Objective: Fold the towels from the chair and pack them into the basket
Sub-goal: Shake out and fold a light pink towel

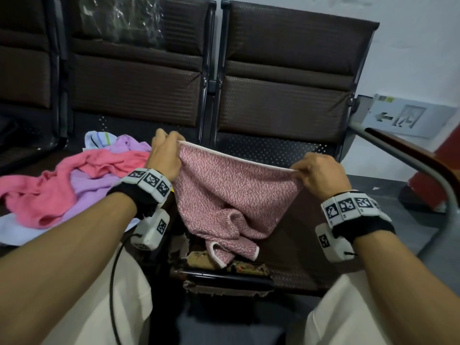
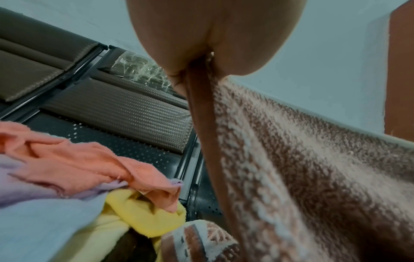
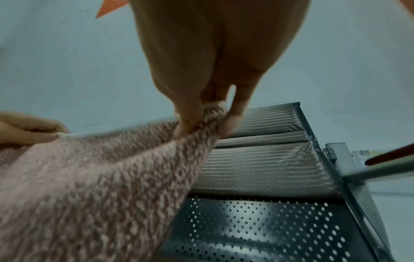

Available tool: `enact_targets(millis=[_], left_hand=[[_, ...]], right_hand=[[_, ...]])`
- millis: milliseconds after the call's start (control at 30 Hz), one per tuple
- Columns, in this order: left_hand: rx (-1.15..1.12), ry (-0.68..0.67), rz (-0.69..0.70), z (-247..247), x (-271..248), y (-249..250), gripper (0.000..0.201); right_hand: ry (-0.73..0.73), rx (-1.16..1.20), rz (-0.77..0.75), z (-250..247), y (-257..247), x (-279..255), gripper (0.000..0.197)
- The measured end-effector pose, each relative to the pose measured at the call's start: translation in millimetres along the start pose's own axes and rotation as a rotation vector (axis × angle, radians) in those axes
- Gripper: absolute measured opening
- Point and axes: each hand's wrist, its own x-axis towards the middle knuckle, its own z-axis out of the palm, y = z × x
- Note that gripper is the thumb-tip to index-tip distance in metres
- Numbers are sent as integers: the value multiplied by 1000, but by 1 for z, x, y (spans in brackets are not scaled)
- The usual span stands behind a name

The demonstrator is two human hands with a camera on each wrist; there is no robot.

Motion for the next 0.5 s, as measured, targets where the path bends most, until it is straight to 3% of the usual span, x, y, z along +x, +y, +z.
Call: enact_targets(millis=[167, 300, 500], left_hand=[[25, -51, -20, 1, -1, -6, 31], [33, -40, -43, 1, 0, -10, 35], [33, -39, -149, -2, 0, -12, 34]], right_hand=[[156, 66, -31, 0, 2, 1, 10], [65, 13, -72, 14, 4, 0, 8], [-126, 143, 170, 28, 7, -2, 21]])
